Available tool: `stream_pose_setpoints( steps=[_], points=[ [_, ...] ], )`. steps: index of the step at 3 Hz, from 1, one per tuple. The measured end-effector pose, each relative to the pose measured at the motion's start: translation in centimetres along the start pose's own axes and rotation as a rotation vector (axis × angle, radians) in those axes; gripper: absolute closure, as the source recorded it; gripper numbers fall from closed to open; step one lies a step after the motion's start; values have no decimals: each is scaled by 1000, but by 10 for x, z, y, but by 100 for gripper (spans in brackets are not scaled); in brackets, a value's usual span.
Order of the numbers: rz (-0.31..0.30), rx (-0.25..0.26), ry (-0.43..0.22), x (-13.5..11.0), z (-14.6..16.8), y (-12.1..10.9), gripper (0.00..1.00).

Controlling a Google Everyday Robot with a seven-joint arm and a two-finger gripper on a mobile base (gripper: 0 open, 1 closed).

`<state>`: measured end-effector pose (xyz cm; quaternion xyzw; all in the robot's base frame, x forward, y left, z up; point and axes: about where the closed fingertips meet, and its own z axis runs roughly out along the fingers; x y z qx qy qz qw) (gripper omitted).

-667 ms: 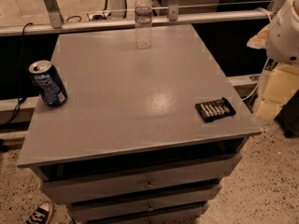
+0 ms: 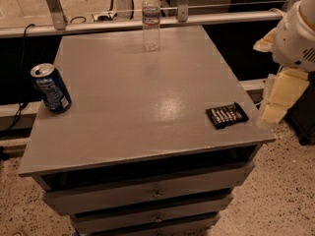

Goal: Knock water bottle over

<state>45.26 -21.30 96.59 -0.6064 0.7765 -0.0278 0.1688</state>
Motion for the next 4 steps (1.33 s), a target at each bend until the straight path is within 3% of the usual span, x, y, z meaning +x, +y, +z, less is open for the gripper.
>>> stream_pose_setpoints(
  steps=[1, 2, 4],
  points=[
    [-13, 25, -61, -17, 35, -31, 0],
    [-9, 94, -119, -39, 71, -84, 0],
    [24, 178, -292, -96, 120, -195, 0]
  ],
)
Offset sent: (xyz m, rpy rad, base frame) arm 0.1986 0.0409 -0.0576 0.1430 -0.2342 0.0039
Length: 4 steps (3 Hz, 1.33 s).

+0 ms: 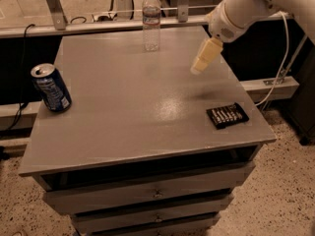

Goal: Knock water bottle over

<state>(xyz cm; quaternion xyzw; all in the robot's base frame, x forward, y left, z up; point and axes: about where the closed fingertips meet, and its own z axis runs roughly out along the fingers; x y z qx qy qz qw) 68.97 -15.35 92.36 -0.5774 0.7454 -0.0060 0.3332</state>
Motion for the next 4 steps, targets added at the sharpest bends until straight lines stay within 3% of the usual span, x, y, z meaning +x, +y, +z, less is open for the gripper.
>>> stream_pose_setpoints(
  steps=[1, 2, 4],
  points=[
    [63, 31, -84, -19, 29, -40, 0],
    [167, 59, -171, -34, 53, -72, 0],
    [374, 26, -394, -70, 92, -95, 0]
  ],
)
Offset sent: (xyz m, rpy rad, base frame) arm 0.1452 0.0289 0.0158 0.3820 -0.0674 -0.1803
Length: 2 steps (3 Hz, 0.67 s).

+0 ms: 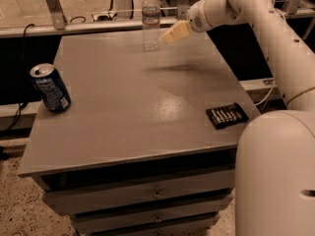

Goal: Knock water bottle over

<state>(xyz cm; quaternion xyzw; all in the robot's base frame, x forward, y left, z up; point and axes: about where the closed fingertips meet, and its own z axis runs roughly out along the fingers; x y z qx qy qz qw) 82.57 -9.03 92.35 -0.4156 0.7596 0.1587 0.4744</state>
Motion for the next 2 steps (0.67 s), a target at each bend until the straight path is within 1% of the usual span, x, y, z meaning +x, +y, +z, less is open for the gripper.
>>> stream_pose_setpoints(
  steps=[1, 2],
  points=[
    [45, -41, -105, -17, 22, 9, 0],
    [41, -53, -195, -32, 38, 14, 0]
  ],
)
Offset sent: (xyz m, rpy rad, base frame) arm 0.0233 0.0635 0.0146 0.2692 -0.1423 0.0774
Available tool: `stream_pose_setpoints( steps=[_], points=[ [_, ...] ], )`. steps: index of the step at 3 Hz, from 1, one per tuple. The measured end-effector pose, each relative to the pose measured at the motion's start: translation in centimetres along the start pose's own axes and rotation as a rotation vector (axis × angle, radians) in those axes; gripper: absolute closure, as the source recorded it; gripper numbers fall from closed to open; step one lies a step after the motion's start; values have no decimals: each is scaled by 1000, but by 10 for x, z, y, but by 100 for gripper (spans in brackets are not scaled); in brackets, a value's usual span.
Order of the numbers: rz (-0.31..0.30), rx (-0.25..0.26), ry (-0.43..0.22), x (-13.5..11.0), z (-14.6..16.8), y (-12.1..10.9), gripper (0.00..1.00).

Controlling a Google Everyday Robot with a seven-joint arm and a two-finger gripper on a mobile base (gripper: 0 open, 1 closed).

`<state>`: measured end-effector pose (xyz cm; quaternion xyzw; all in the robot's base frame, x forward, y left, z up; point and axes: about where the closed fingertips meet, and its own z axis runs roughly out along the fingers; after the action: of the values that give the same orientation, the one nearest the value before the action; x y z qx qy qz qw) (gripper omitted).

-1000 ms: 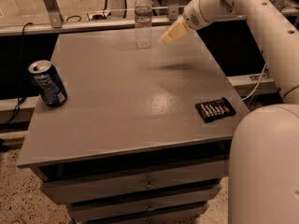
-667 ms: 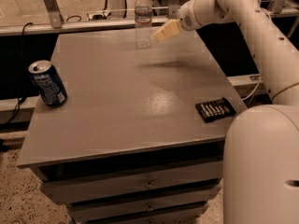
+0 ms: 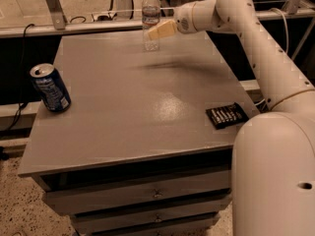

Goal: Knock water bottle over

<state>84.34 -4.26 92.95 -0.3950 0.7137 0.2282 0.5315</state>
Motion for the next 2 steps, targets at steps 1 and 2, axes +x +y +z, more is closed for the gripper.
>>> stream_pose_setpoints(
  steps=[1, 2],
  points=[
    [-16, -6, -63, -9, 15, 3, 0],
    [-33, -5, -98, -17, 29, 4, 0]
  ],
)
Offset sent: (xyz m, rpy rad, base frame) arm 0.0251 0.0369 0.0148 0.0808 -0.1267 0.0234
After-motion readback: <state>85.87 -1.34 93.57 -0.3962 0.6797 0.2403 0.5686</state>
